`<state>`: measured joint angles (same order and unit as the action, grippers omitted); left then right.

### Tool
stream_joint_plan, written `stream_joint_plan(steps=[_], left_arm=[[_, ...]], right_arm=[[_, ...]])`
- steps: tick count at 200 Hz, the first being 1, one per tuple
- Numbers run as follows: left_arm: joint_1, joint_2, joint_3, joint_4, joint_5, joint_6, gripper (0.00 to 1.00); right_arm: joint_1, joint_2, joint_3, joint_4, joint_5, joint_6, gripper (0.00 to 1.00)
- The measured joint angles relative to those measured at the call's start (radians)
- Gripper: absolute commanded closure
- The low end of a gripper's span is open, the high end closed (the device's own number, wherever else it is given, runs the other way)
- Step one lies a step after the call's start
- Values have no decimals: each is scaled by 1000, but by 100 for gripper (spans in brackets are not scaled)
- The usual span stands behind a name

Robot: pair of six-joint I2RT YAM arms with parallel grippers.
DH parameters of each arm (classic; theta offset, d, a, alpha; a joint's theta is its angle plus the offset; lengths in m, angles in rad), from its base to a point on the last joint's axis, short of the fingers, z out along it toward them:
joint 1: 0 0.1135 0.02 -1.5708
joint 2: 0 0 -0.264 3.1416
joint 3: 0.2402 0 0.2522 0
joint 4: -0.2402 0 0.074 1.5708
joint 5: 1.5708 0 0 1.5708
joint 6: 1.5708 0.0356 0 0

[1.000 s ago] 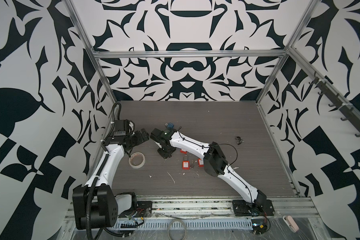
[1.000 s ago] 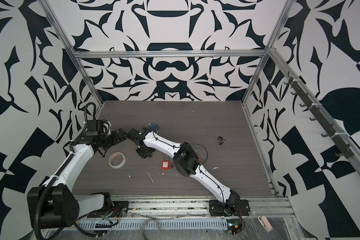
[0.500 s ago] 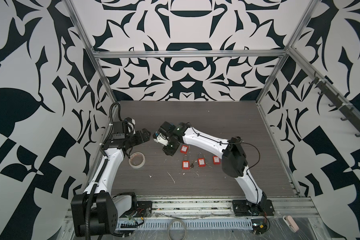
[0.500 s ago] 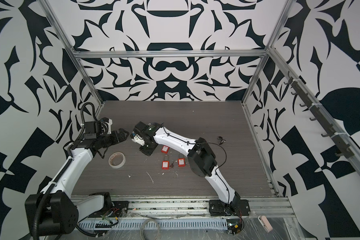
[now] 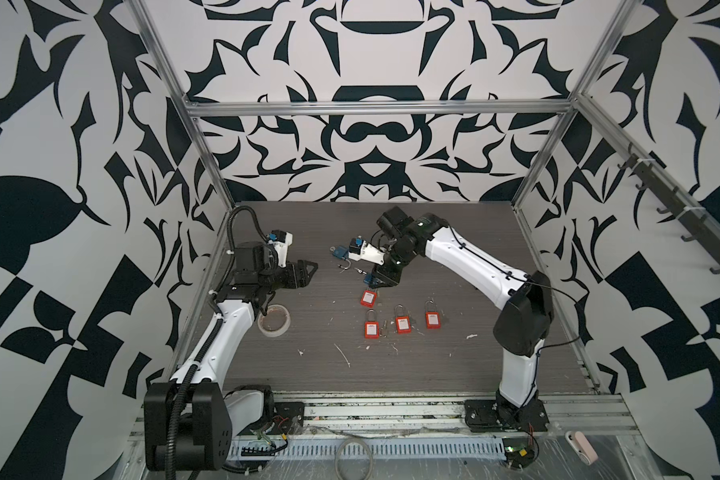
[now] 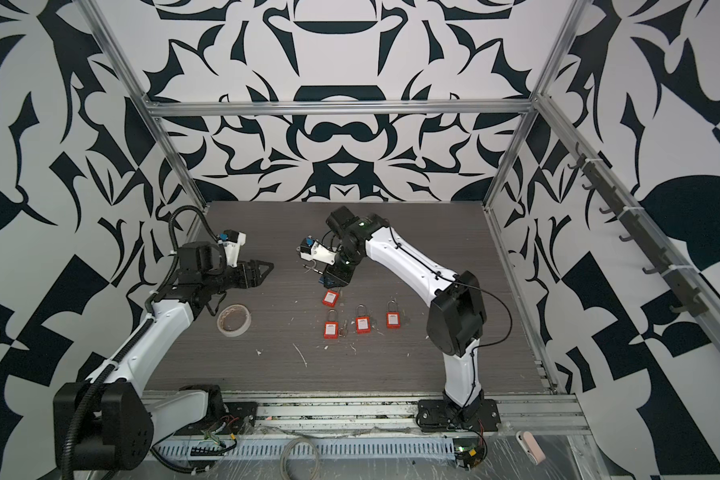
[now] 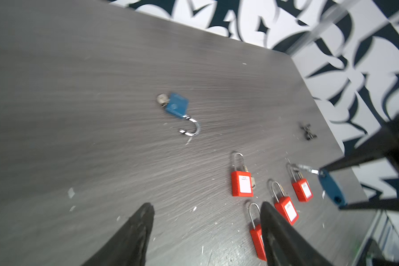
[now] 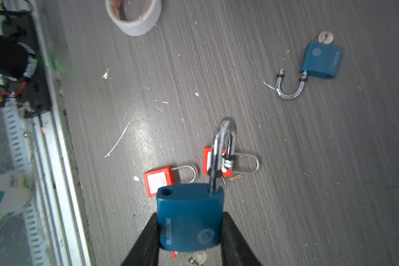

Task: Lock with the key

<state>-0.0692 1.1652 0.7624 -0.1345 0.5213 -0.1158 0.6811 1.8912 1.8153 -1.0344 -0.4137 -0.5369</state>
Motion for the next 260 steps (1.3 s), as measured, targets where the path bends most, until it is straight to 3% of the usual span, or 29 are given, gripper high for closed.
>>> stream_joint_plan(steps=[46,73,100,176,260], left_arm=[[-117,-48,-121,200,145,252,25],[-195,-33,-116,236,245,422,39],[-233,12,-90,251,330,534,43],[-296,82,-44,260,432,639,53],[-342,150,-8,246,451,687,80]], right_arm=[[-14,-96,-53,-61,-31,-108,77],[-12,-119,-71,-81,-58,-138,76],[-12,-126,-77,-101,-93,-153,76],[-10,-130,-85,-124,-145,-157,77],[-3,-130,-77,-178,-148,-183,77]])
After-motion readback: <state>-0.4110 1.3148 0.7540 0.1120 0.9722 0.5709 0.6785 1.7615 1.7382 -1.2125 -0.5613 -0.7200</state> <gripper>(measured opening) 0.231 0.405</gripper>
